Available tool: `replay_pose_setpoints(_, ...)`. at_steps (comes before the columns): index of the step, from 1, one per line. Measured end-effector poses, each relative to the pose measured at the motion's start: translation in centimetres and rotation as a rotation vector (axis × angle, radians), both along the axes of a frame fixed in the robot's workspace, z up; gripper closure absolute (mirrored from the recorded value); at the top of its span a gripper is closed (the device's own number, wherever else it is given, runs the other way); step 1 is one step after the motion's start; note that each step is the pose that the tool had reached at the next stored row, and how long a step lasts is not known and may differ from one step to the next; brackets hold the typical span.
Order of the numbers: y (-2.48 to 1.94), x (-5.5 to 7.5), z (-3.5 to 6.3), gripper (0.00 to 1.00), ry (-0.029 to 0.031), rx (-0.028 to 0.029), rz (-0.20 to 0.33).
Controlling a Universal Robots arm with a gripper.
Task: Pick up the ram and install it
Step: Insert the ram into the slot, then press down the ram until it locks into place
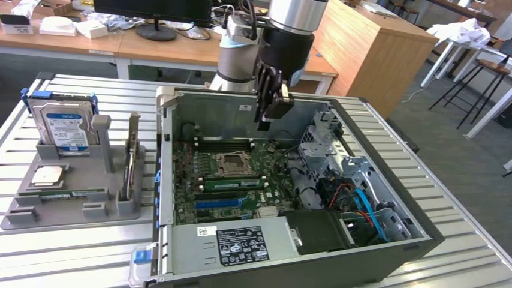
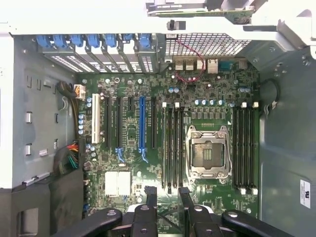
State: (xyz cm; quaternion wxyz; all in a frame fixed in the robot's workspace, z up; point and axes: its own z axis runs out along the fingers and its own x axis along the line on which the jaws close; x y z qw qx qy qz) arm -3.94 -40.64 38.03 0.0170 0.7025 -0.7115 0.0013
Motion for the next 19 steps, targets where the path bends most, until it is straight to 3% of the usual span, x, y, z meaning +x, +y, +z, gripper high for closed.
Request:
replay_pose_setpoints(6,0.0,0.0,0.75,0.69,0.0,0.0001,0.0)
replay_pose_setpoints(19,0.0,0.0,0.75,0.71,0.0,0.0,0.0)
